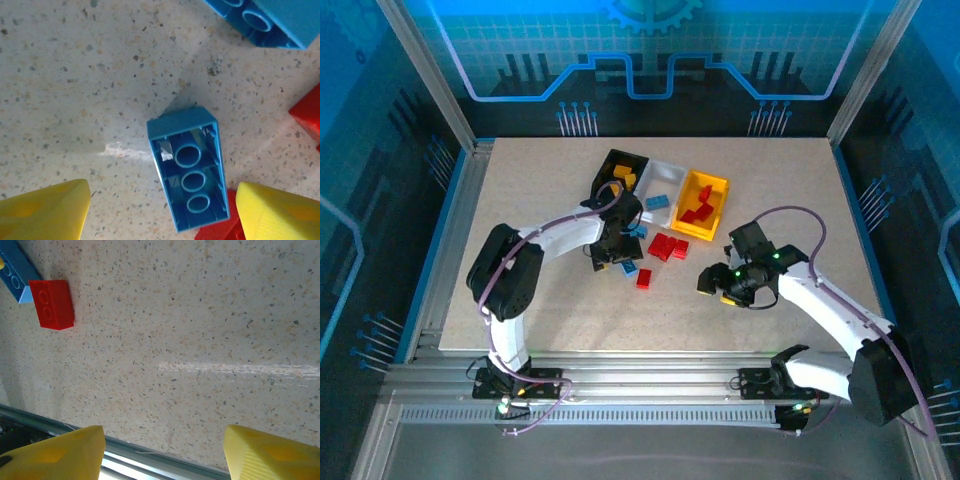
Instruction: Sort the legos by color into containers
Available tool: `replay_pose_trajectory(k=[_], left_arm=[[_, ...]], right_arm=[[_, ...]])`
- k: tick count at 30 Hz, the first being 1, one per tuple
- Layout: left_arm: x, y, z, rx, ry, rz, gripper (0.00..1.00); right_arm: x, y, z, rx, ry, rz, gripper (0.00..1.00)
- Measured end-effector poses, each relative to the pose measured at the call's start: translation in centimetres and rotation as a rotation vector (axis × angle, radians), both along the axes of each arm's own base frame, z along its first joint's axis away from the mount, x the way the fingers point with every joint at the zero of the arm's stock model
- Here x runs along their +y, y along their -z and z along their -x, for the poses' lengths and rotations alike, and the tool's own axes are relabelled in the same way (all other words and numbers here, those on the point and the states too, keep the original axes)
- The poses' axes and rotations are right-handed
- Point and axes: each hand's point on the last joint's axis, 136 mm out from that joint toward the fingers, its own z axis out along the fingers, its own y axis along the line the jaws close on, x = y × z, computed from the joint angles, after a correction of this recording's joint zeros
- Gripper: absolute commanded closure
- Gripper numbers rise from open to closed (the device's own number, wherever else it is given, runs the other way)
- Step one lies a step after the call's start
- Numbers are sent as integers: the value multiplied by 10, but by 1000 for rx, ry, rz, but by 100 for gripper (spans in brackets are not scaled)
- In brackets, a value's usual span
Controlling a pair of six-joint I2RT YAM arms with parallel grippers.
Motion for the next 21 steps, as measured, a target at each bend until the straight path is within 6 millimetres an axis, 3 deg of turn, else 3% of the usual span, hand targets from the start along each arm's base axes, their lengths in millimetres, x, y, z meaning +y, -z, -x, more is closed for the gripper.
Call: replay_pose_trajectory(k=[11, 21], left_arm=[[-7, 16, -8, 32, -16, -2, 28], [-6, 22, -5, 56, -14, -15, 61]], right_arm=[[1, -8, 2, -30, -6, -12, 34], [-3, -4, 13, -27, 26, -27, 34]])
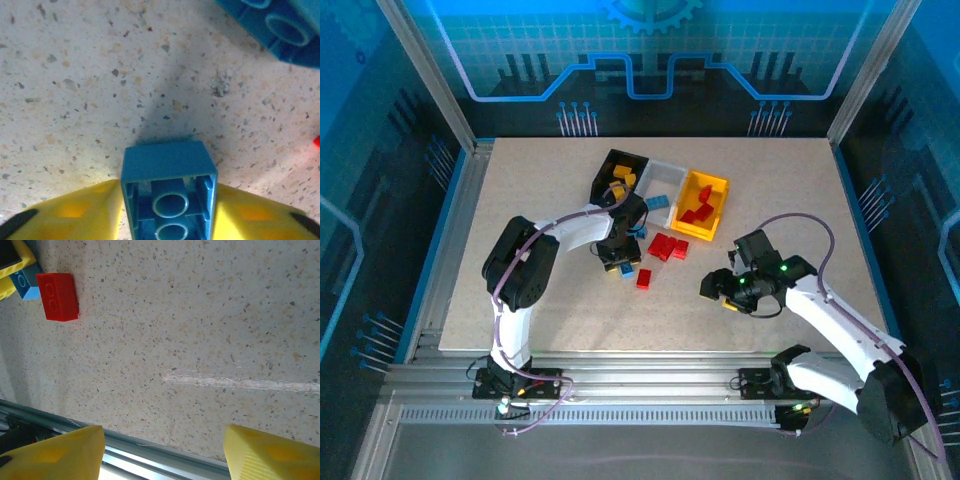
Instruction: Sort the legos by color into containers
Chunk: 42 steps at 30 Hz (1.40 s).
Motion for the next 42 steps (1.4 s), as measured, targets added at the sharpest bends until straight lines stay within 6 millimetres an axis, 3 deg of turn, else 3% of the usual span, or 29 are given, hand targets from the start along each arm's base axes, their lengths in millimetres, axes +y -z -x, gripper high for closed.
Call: replay_pose_trajectory(k=[3, 12, 16, 19, 21, 25, 28, 35, 39, 42], left_arm=[[0, -1, 0, -1, 8, 1, 69], [0, -5, 8, -11, 30, 31, 69], [-7, -28, 7, -55, 25, 124, 69], [-14, -54, -13, -114, 12, 200, 69], [-21, -75, -36, -166, 2, 243, 68], [-39, -122, -98, -297, 1, 320, 69], [-48, -139, -136, -356, -1, 355, 68], [-64, -127, -197, -372, -17, 388, 67], [-68, -111, -209, -351, -27, 398, 66], [-66, -100, -210, -321, -49, 405, 58]], right_arm=[[0, 0, -1, 1, 8, -3, 34], [2, 6, -4, 23, 14, 3, 34], [4, 8, -5, 28, 14, 3, 34], [5, 10, -6, 33, 13, 6, 34], [5, 10, -6, 33, 13, 6, 34], [5, 10, -5, 34, 16, 9, 34], [4, 6, -5, 16, 28, 6, 34], [-8, -1, 6, -22, 82, 7, 34], [-17, -2, 14, -32, 121, 14, 34], [-23, 0, 22, -33, 148, 15, 34]])
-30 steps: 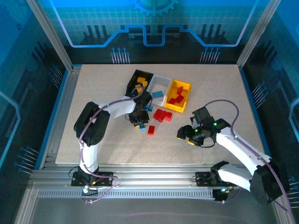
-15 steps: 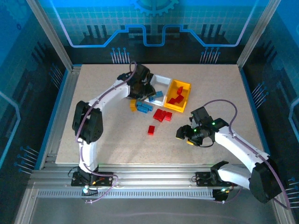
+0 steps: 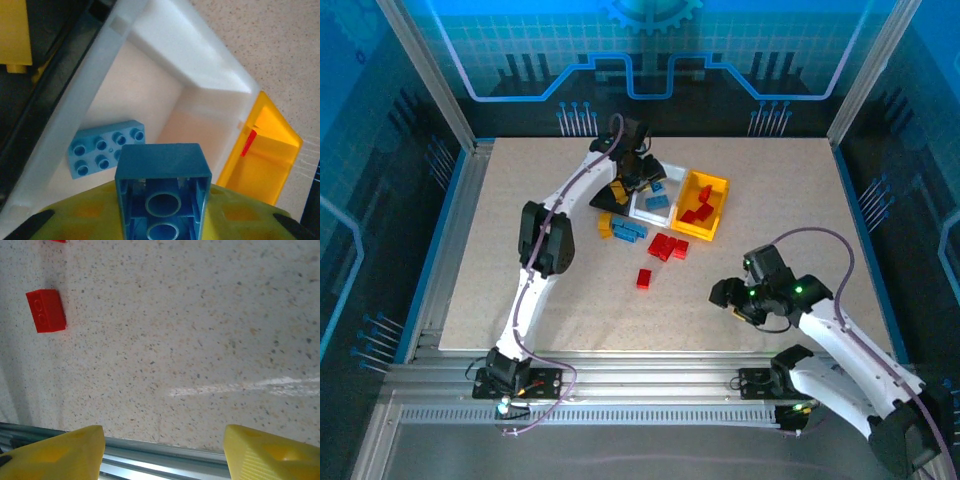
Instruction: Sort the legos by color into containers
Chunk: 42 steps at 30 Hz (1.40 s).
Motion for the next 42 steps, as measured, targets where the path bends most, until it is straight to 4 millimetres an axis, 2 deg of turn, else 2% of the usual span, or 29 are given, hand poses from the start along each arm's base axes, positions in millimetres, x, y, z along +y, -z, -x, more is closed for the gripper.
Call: replay_pose_trajectory(k=[6, 11, 14, 17, 20, 23, 28, 30, 34, 36, 39, 42], left_arm=[[1, 3, 0, 16, 1, 15, 44], [1, 3, 1, 15, 11, 18, 41], [4, 5, 9, 26, 16, 12, 40], [12, 1, 27, 40, 28, -3, 39], [22, -10, 52, 44, 39, -14, 39], [38, -25, 85, 32, 51, -31, 38], [74, -38, 156, 8, 51, -65, 37], [88, -34, 184, 11, 42, -77, 37], [117, -11, 242, 55, 6, -101, 36], [127, 0, 264, 80, -15, -106, 36], [139, 7, 286, 89, -48, -110, 36], [146, 2, 296, 60, -68, -102, 35]], right_arm=[[-7, 7, 9, 21, 52, -2, 34], [-8, 13, 12, 49, 75, -1, 34], [-5, 16, 9, 63, 75, 3, 34], [1, 23, 9, 97, 48, 20, 34], [12, 25, 6, 127, -2, 44, 33], [29, 24, -6, 138, -66, 63, 33], [71, 15, -38, 132, -192, 77, 33], [91, 8, -56, 116, -236, 74, 33], [125, -2, -89, 78, -305, 82, 32], [140, -3, -101, 73, -333, 92, 32], [158, 5, -115, 85, -366, 120, 31], [169, 16, -124, 107, -389, 149, 31]])
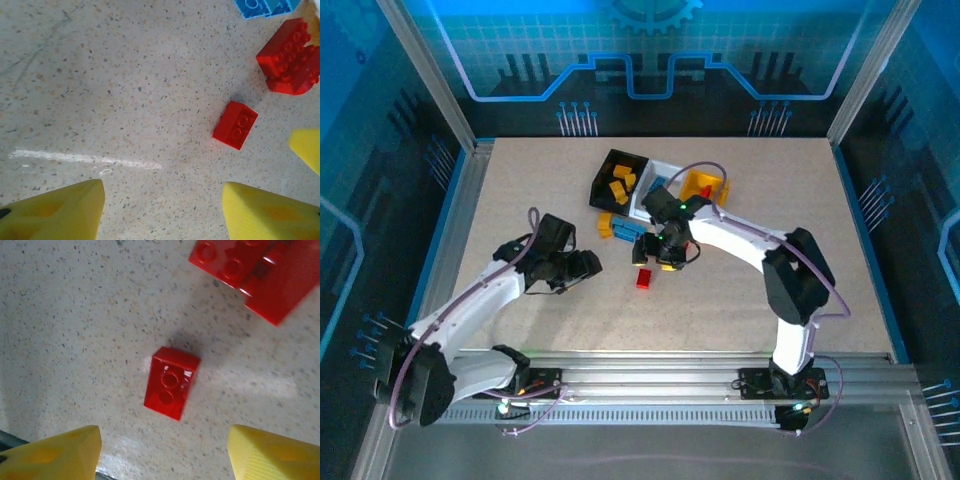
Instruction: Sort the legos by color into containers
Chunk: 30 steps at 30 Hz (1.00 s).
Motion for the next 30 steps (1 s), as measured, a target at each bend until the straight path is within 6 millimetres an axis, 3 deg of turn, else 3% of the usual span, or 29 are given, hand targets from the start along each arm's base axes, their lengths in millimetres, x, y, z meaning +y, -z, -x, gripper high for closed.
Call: replay_pose_trajectory(k=[5, 10, 22, 30], left_arm=[[7, -13, 7, -47, -24, 4, 33], [12, -12, 12, -53, -32, -6, 33], [15, -8, 14, -40, -38, -13, 32], [15, -7, 14, -34, -45, -10, 31]], right_arm=[[8, 12, -14, 15, -10, 48, 30], [9, 21, -18, 29, -10, 89, 30], [17, 58, 0, 103, -54, 171, 33], [14, 61, -2, 92, -58, 189, 46]])
